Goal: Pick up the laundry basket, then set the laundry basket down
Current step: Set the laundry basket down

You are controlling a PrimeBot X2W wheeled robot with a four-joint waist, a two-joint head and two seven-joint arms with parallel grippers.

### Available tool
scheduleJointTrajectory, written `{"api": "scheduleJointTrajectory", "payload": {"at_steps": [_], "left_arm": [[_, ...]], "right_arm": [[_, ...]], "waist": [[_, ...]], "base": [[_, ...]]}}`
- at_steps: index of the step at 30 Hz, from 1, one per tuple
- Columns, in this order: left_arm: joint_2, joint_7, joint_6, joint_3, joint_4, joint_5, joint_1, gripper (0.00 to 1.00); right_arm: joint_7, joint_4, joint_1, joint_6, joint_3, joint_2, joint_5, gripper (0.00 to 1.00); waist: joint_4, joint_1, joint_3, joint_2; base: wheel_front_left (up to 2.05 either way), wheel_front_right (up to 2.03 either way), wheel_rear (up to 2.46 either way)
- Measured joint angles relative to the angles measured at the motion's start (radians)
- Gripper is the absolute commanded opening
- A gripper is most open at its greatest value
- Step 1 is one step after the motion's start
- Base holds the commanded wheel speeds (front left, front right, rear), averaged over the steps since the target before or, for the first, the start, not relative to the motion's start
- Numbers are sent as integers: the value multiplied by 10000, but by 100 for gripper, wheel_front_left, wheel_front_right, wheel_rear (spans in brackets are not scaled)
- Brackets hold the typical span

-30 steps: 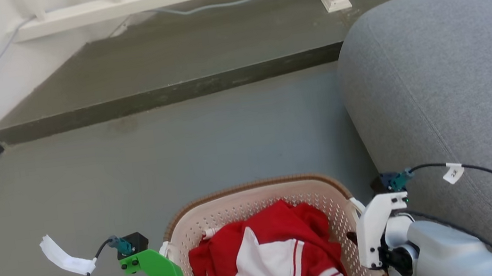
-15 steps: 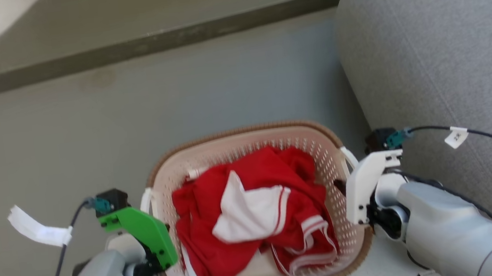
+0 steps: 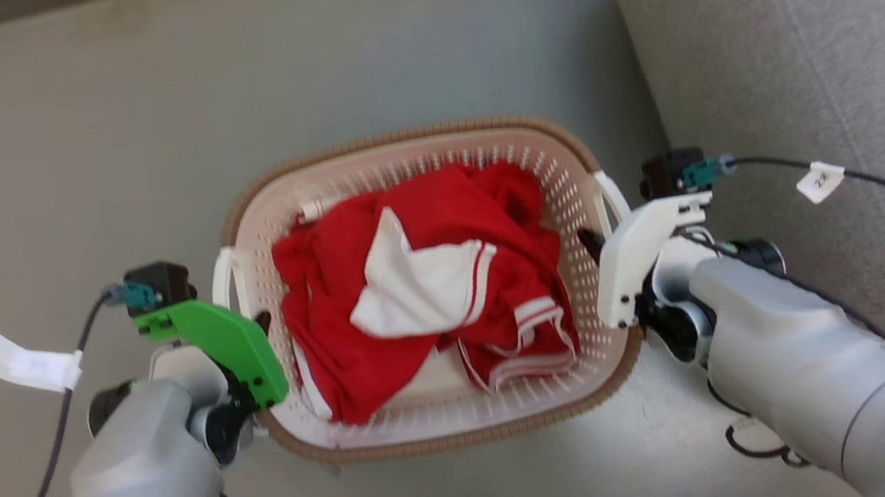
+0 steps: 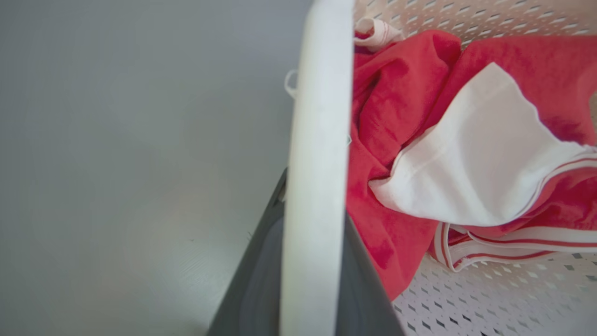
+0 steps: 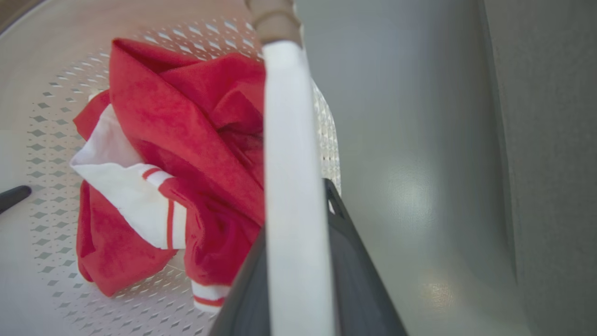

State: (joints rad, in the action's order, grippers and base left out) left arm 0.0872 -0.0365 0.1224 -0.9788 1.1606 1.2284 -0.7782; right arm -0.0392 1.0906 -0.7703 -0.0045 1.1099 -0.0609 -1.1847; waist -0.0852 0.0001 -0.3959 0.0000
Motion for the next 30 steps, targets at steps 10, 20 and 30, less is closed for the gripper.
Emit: {"api": "scheduleJointTrajectory", "payload": {"at_steps": [10,20,30], "left_arm": [[311,428,8,10,-380,-157,-838,0],[583,727,17,-188,-696,-539,-1455,0],[834,828,15,-205,-1235,-535,-1940,0]], "right_arm": [[-696,-123,-809,-334,-58,21,163,0],[-1250,-268,-1296,-583,-92,29,186,0],[-1538,-255,-1854,-709,-115,-12,182,0]], "waist": [[1,0,-1426,0],[-5,1,-2783,0],[31,1,-3966,0]], "base": [[0,0,0],[0,0,0],[0,0,0]]}}
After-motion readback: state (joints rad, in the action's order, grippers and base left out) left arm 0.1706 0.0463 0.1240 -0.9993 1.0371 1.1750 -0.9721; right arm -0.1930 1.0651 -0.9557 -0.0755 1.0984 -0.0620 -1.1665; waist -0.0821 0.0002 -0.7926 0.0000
